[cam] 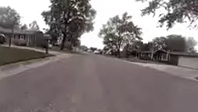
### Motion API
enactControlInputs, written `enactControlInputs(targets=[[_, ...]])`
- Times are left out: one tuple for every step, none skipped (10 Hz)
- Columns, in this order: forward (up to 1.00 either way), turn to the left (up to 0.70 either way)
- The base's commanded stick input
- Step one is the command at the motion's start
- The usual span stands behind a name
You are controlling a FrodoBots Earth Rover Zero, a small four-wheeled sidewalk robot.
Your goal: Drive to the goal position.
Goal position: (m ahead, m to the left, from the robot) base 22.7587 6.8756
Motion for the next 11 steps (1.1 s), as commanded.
enactControlInputs(targets=[[0.7, 0.0], [0.7, 0.0], [0.7, 0.0], [0.7, 0.0], [0.7, 0.0], [0.7, 0.0], [0.7, 0.0], [0.7, 0.0], [0.7, 0.0], [0.7, 0.0], [0.7, 0.0]])
